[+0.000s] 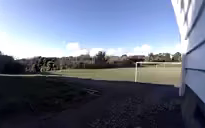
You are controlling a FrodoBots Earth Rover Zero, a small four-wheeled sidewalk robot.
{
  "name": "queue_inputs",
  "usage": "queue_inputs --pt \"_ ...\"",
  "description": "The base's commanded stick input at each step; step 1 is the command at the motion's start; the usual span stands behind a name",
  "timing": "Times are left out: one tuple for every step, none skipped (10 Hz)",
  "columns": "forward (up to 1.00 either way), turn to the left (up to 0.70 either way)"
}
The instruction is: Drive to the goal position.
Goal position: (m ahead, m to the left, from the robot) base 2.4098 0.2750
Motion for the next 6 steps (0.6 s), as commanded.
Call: queue_inputs --pt "0.04 0.00" --pt "0.04 0.00" --pt "0.04 0.00" --pt "0.04 0.00" --pt "0.04 0.00" --pt "0.04 0.00"
